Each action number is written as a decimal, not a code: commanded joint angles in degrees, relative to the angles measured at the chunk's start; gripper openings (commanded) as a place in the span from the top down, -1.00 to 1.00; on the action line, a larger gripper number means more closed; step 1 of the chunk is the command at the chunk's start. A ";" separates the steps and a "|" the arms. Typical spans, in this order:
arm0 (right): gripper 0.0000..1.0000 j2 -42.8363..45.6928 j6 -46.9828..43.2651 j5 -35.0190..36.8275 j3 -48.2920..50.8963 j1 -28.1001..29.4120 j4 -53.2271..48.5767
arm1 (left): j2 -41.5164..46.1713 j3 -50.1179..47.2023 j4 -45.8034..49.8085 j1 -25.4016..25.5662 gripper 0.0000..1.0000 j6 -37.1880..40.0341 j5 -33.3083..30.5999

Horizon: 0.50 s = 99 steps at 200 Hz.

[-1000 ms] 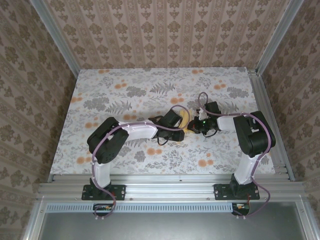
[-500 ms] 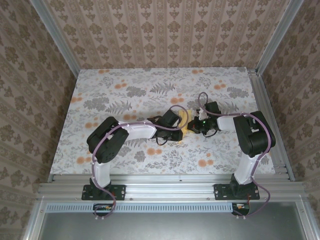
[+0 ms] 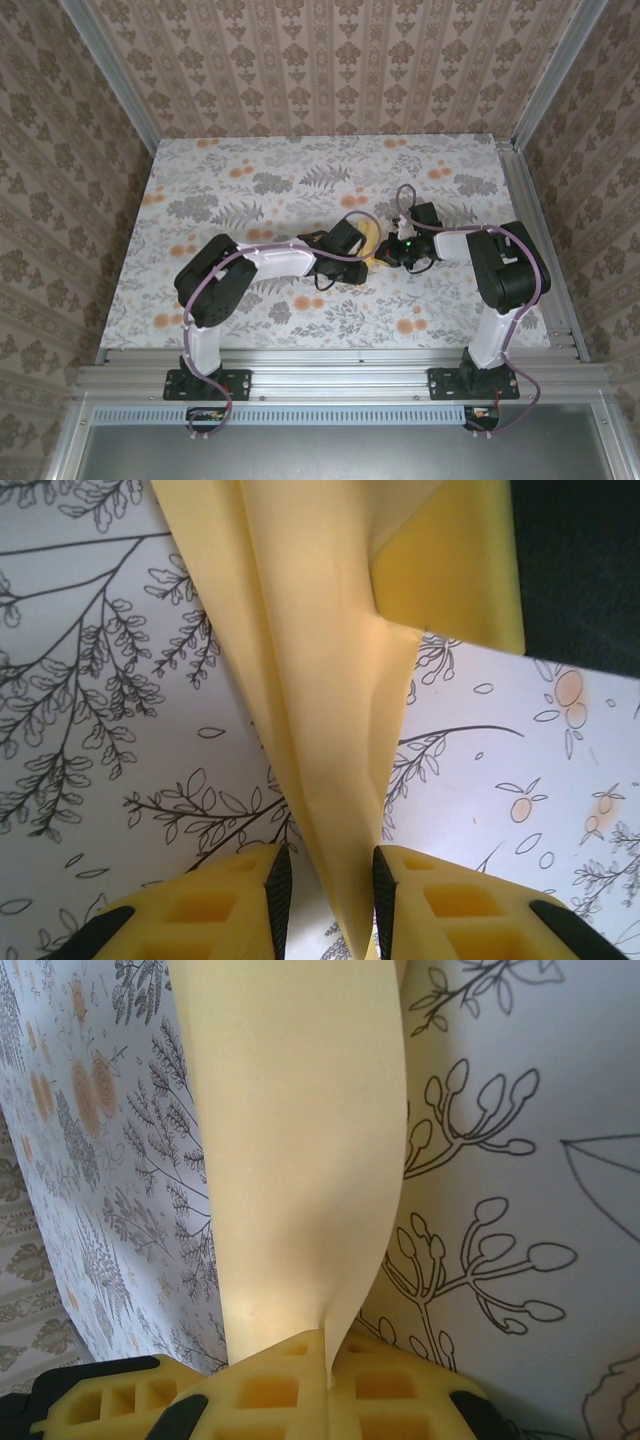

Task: Fold a paper plane with a square sheet of paper (pick it up from the middle)
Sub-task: Fold the wing for the fifth time at the center of the table.

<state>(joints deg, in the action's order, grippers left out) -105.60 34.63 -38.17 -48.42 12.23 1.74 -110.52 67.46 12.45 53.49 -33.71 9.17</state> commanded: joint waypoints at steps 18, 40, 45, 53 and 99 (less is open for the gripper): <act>1.00 -3.39 -0.83 2.58 -0.49 1.08 -2.74 | -0.96 3.78 12.23 2.31 0.43 4.94 -5.57; 1.00 -2.75 -0.87 2.53 -0.86 1.13 -3.04 | -1.54 3.98 13.63 2.73 0.48 5.41 -6.56; 1.00 -2.52 -0.88 2.58 -1.03 1.06 -3.14 | -1.62 3.99 13.86 2.80 0.50 5.62 -6.82; 1.00 -2.11 -0.88 2.58 -1.17 1.10 -3.25 | -1.89 4.16 14.50 2.91 0.51 5.91 -7.27; 1.00 -0.94 -1.19 2.45 -2.55 1.23 -4.68 | -2.77 4.60 16.09 3.50 0.54 7.23 -8.27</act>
<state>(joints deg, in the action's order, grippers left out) -105.75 34.61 -37.74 -49.82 12.45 -0.51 -111.39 71.66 23.22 56.49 -28.58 3.11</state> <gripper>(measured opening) 0.065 0.235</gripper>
